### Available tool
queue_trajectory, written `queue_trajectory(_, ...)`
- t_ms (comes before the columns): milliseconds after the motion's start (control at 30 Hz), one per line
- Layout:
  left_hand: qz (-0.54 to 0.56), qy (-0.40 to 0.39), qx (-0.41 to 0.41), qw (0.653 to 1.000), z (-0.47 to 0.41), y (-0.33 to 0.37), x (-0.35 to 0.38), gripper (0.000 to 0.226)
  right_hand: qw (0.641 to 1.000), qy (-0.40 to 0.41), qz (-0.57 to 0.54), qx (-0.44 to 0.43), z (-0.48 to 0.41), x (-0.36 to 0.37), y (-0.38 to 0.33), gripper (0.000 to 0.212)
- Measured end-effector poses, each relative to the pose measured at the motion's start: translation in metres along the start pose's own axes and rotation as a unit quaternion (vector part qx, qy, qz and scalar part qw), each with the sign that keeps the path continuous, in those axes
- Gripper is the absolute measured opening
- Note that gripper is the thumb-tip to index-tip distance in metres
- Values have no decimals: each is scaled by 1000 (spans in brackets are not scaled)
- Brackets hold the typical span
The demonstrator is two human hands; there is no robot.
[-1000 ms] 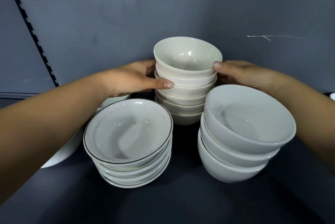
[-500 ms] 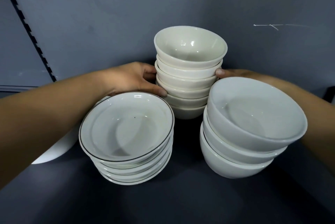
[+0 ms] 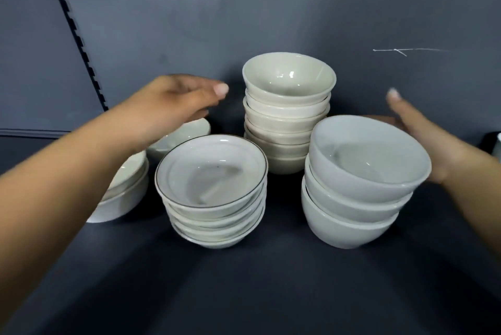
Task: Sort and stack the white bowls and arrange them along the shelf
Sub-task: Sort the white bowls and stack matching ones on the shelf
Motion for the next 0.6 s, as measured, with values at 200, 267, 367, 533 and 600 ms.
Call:
queue_trajectory(200,60,-14,63,996,79,26,42,25,985,-90,-113,-92,21,19,27,79)
queue_trajectory(267,43,-43,76,995,94,33,66,34,980,-119,-136,-78,27,20,32,82)
queue_trajectory(367,25,-45,85,995,99,42,83,34,986,-62,-85,-127,30,8,34,95)
queue_trajectory(533,-51,-164,63,983,89,31,120,54,990,-35,18,-137,42,3,46,109)
queue_trajectory(600,-81,-170,25,982,85,20,138,90,985,9,57,-160,43,0,47,90)
Point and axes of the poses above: each hand's wrist, its own z-axis away from the middle knuckle, its own x-axis out of the palm, y = z × x, the point moved 4 cm from there along -z, towards the middle knuckle, and after that the axes turned 7 degrees about -z, right-handed, at the moved point
